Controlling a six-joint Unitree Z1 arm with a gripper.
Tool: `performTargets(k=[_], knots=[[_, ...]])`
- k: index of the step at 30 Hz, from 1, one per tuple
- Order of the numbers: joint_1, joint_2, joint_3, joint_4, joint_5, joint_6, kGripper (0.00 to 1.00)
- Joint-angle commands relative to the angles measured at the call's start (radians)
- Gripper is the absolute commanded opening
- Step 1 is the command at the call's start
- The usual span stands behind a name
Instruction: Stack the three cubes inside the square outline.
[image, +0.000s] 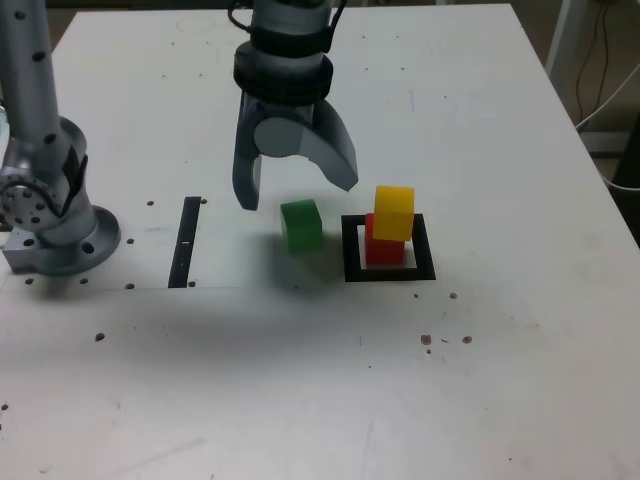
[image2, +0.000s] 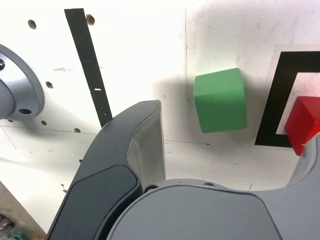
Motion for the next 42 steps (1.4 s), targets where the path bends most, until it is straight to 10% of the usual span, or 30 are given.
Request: performTargets(k=[1, 29, 42], knots=[[0.010, 0.004, 0.017, -0.014, -0.002, 0.000, 0.99], [0.064, 0.114, 0.136, -0.188, -0.036, 0.052, 0.94], [0.065, 0.128, 0.129, -0.207, -0.032, 0.047, 0.55]])
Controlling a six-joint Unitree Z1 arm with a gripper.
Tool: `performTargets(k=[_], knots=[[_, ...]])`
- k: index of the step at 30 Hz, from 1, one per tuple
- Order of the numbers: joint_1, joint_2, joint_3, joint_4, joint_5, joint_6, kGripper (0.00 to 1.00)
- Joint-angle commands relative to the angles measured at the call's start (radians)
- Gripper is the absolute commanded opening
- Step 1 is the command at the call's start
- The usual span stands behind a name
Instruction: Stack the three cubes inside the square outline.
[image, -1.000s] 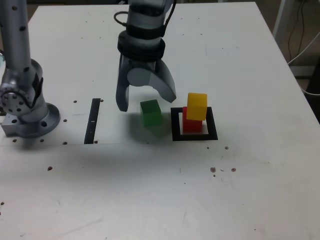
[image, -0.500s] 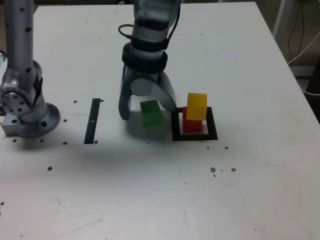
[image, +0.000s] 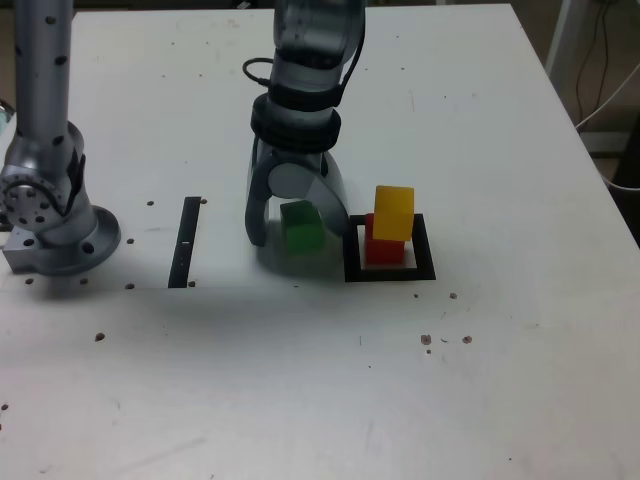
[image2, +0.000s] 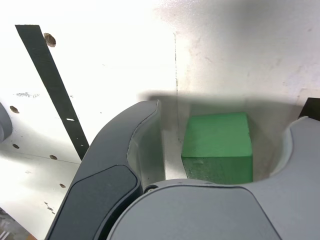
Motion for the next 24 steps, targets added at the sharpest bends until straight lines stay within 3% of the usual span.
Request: performTargets(k=[1, 5, 24], knots=[[0.002, 0.006, -0.001, -0.003, 0.005, -0.004, 0.51], [0.002, 0.009, 0.000, -0.009, 0.013, -0.005, 0.41], [0.002, 0.006, -0.010, -0.005, 0.019, -0.005, 0.40]])
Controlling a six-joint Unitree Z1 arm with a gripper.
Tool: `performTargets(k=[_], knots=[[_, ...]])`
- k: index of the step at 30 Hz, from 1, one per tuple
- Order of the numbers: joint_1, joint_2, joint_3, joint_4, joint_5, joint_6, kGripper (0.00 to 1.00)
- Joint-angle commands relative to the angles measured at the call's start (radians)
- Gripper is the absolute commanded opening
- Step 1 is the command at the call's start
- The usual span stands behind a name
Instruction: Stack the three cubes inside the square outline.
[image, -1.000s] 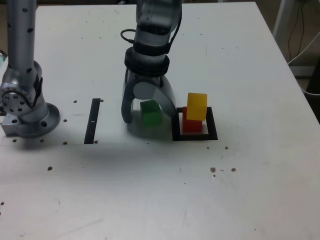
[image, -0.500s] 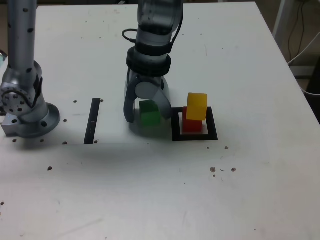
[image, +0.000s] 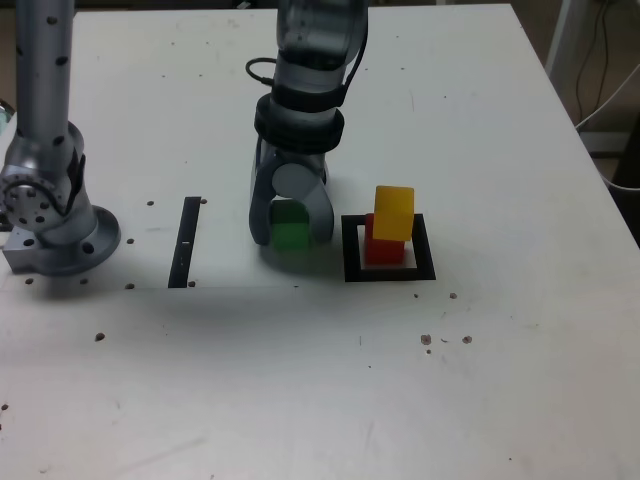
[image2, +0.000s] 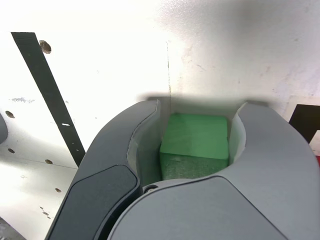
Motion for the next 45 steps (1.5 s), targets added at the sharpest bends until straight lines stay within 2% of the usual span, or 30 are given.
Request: performTargets(k=[1, 6, 12, 28, 36, 45], knots=[[0.002, 0.000, -0.008, 0.010, 0.005, -0.002, 0.40], [0.002, -0.008, -0.041, 0.059, 0.024, -0.002, 0.40], [0.002, -0.024, -0.131, 0.166, 0.046, 0.006, 0.40], [-0.027, -0.024, -0.424, 0.429, 0.061, 0.029, 0.40], [-0.055, 0.006, -0.556, 0.509, 0.055, 0.029, 0.40], [-0.081, 0.060, -0.678, 0.556, 0.051, 0.045, 0.40]])
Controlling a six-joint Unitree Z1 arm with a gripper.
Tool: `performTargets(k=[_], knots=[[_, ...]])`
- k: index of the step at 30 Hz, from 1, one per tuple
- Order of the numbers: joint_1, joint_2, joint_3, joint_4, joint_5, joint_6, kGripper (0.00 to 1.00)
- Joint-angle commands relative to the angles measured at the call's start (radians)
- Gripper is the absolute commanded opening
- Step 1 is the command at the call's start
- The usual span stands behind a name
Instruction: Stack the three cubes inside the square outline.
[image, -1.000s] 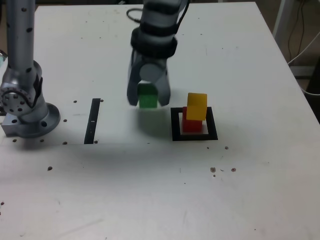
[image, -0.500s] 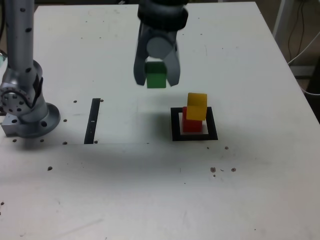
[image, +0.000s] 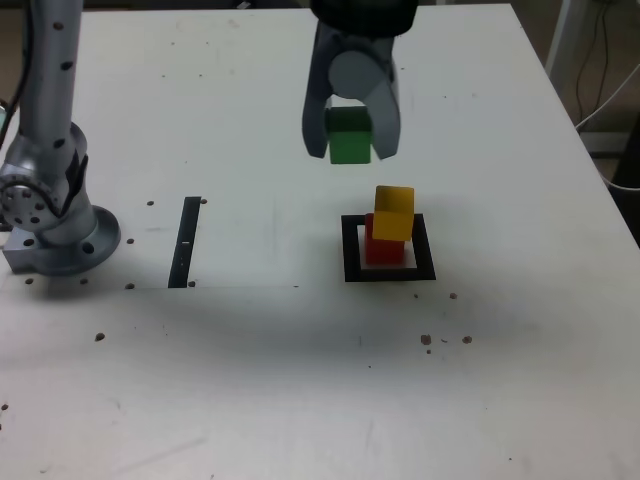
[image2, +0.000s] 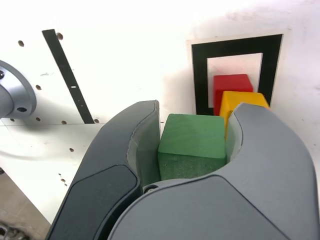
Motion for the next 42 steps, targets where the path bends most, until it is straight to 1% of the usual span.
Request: performTargets(k=[1, 12, 19, 36, 37, 38, 40, 42], knots=[[-0.006, 0.018, -0.027, 0.010, -0.002, 0.003, 0.40], [-0.039, 0.092, -0.131, 0.033, -0.017, 0.005, 0.40], [-0.052, 0.130, -0.136, 0.030, -0.026, 0.005, 0.40], [-0.054, 0.180, -0.129, 0.009, -0.028, 0.010, 0.41], [-0.054, 0.181, -0.128, 0.007, -0.028, 0.010, 0.43], [-0.054, 0.182, -0.126, 0.005, -0.028, 0.011, 0.47], [-0.054, 0.182, -0.123, 0.002, -0.028, 0.012, 0.60], [-0.054, 0.182, -0.120, 0.000, -0.029, 0.014, 0.77]])
